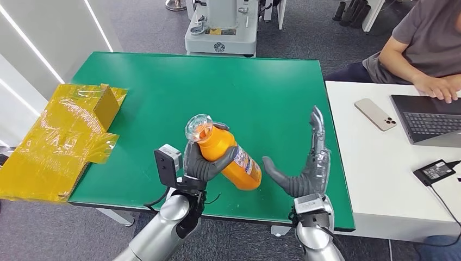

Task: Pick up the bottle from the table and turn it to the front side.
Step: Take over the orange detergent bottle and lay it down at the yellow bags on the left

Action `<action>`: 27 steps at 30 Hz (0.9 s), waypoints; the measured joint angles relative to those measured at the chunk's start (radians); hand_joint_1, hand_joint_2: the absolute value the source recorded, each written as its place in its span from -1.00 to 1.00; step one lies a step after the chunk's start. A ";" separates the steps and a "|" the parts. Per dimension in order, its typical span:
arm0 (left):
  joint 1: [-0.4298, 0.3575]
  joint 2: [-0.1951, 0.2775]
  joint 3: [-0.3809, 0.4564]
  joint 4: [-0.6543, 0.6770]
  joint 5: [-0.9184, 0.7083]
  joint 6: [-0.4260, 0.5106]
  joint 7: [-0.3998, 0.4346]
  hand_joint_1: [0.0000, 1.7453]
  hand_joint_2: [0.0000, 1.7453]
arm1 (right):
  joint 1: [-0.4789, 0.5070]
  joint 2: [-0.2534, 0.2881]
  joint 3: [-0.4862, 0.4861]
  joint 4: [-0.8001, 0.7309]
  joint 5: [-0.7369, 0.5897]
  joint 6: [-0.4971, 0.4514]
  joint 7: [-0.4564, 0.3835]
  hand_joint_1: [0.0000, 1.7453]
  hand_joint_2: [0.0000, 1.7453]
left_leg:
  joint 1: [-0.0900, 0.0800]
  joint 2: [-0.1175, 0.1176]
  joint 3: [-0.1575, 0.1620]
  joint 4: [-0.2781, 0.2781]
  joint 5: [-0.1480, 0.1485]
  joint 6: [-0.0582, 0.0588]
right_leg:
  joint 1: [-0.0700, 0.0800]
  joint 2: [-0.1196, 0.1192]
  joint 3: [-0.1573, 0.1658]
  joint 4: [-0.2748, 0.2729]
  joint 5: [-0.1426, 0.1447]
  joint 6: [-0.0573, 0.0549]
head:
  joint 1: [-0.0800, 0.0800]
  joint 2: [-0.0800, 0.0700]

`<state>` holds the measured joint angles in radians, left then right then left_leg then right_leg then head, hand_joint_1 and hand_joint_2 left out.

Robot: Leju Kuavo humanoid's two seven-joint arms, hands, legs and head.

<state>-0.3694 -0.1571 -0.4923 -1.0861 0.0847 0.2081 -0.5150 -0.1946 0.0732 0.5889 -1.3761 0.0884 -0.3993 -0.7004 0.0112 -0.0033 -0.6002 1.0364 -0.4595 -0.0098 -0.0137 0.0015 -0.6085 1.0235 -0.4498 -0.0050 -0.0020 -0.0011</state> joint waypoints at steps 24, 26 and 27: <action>-0.003 0.162 0.056 -0.285 -0.511 0.151 0.073 1.00 1.00 | 0.135 -0.009 -0.039 -0.222 0.023 0.033 0.001 -1.00 1.00 | 0.000 0.000 0.000 -0.001 0.000 0.000 | 0.000 0.000 0.000 0.000 0.000 0.000 | 0.000 0.000; -0.027 0.201 0.056 -0.292 -0.655 0.194 0.109 1.00 1.00 | 0.140 -0.009 -0.045 -0.223 0.033 0.046 0.001 -1.00 1.00 | 0.000 0.000 0.000 -0.001 0.001 -0.001 | 0.000 0.000 0.000 0.001 0.000 0.000 | 0.000 0.000; -0.039 0.223 0.054 -0.293 -0.734 0.219 0.134 1.00 1.00 | 0.143 -0.009 -0.049 -0.224 0.036 0.056 0.001 -1.00 1.00 | 0.000 0.000 0.001 -0.001 0.001 -0.001 | 0.000 0.000 0.000 0.001 0.000 -0.001 | 0.000 0.000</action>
<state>-0.4085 0.0662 -0.4379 -1.3788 -0.6498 0.4272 -0.3809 -0.0521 0.0645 0.5399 -1.5998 0.1246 -0.3433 -0.6994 0.0116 -0.0029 -0.5996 1.0355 -0.4585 -0.0111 -0.0133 0.0018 -0.6086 1.0243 -0.4498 -0.0056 -0.0018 -0.0011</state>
